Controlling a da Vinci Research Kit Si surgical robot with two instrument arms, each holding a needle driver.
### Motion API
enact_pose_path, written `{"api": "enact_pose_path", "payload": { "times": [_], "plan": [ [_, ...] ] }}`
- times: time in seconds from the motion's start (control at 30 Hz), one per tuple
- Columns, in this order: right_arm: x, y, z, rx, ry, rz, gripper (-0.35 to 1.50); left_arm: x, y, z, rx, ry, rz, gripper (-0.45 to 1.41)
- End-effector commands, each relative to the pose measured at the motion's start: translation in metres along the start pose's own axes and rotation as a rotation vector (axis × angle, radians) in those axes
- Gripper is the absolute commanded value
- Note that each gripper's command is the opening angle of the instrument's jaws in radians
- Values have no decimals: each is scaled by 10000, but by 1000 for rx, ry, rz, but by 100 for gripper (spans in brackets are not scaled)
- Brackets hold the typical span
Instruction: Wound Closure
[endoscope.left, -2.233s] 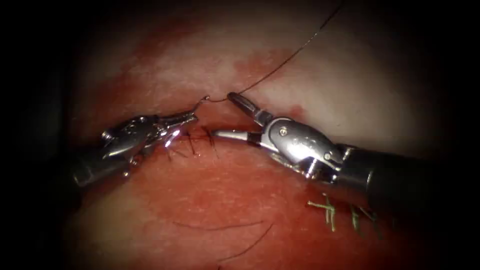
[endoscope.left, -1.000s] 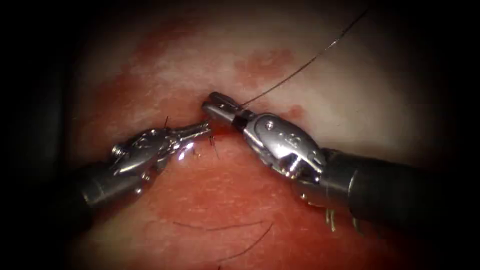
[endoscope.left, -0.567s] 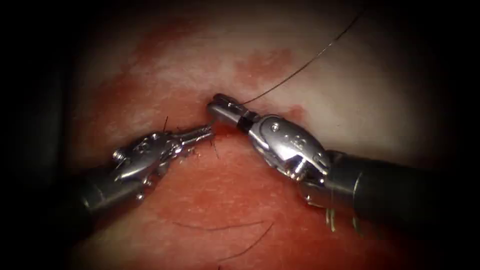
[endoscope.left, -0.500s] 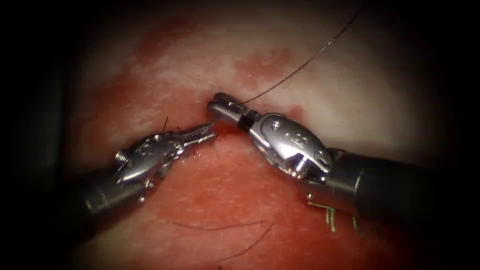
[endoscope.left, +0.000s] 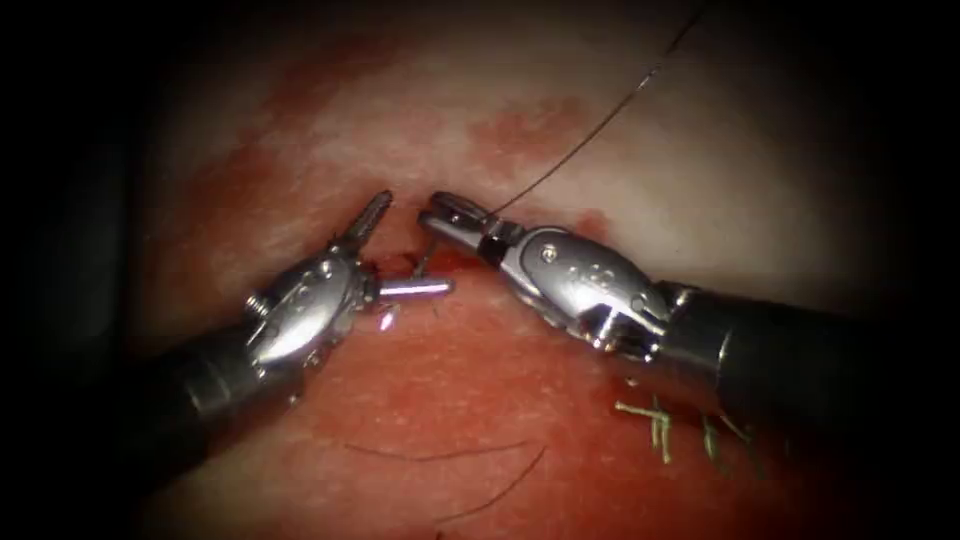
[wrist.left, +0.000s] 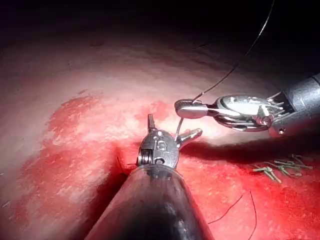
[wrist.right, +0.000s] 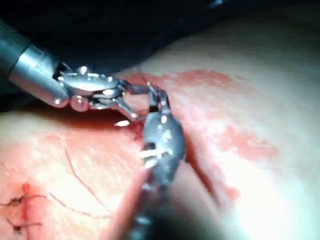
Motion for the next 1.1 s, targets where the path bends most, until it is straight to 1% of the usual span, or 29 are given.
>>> {"api": "enact_pose_path", "payload": {
  "times": [0.03, 0.07, 0.13, 0.2, 0.23, 0.3, 0.33, 0.37, 0.4, 0.43, 0.47, 0.5, 0.53, 0.57, 0.6, 0.63, 0.7, 0.73, 0.77, 0.8, 0.83, 0.93, 1.1],
  "plan": [
    [-2, 0, 7, 4, 2, -1, -35, -2, -2, 7, -1, -3, 1, 88],
    [-1, 1, 6, 11, -6, -13, -35, -1, -4, 2, -9, -12, 0, 88],
    [0, 6, 5, 34, -23, -30, -35, 1, -6, -5, -51, -24, -3, 88],
    [4, 14, 4, 92, -58, -45, -35, 4, -8, -13, -117, -40, 14, 76],
    [5, 17, 3, 115, -65, -48, -35, 5, -8, -16, -147, -50, 64, 67],
    [10, 27, 1, 172, -86, -77, -35, 7, -7, -23, -212, -72, 114, 41],
    [13, 37, 1, 246, -108, -110, -35, 6, -5, -28, -240, -105, 134, 24],
    [13, 37, 1, 246, -108, -110, -35, 6, -5, -28, -240, -105, 134, 24],
    [13, 41, 1, 277, -117, -137, -35, 6, -3, -29, -251, -126, 140, 12],
    [15, 51, 2, 351, -129, -154, -35, 4, 0, -30, -274, -172, 154, -12],
    [15, 55, 3, 378, -120, -169, -35, 2, 1, -29, -280, -204, 156, -13],
    [16, 65, 6, 434, -122, -200, -35, 0, 4, -25, -282, -264, 156, -6],
    [15, 69, 7, 454, -119, -223, -35, -2, 7, -23, -270, -296, 132, -6],
    [15, 73, 9, 470, -119, -240, -35, -4, 10, -22, -259, -308, 136, -12],
    [15, 73, 9, 470, -119, -240, -35, -4, 10, -22, -259, -308, 136, -12],
    [12, 78, 12, 507, -105, -299, -35, -8, 17, -17, -238, -323, 143, -15],
    [10, 79, 14, 524, -98, -323, -35, -10, 20, -14, -230, -331, 146, -15],
    [4, 81, 18, 572, -47, -411, -35, -15, 30, -4, -209, -341, 151, -15],
    [4, 81, 18, 572, -47, -411, -35, -15, 30, -4, -209, -341, 151, -15],
    [1, 79, 20, 596, -14, -464, -35, -19, 36, 3, -179, -356, 153, -13],
    [1, 79, 20, 596, -14, -464, -35, -19, 36, 3, -179, -356, 153, -13],
    [-2, 77, 21, 593, 45, -519, -35, -28, 43, 13, -147, -377, 188, -12],
    [-5, 71, 22, 584, 75, -554, -35, -47, 48, 25, -111, -423, 219, -10]
  ]
}}
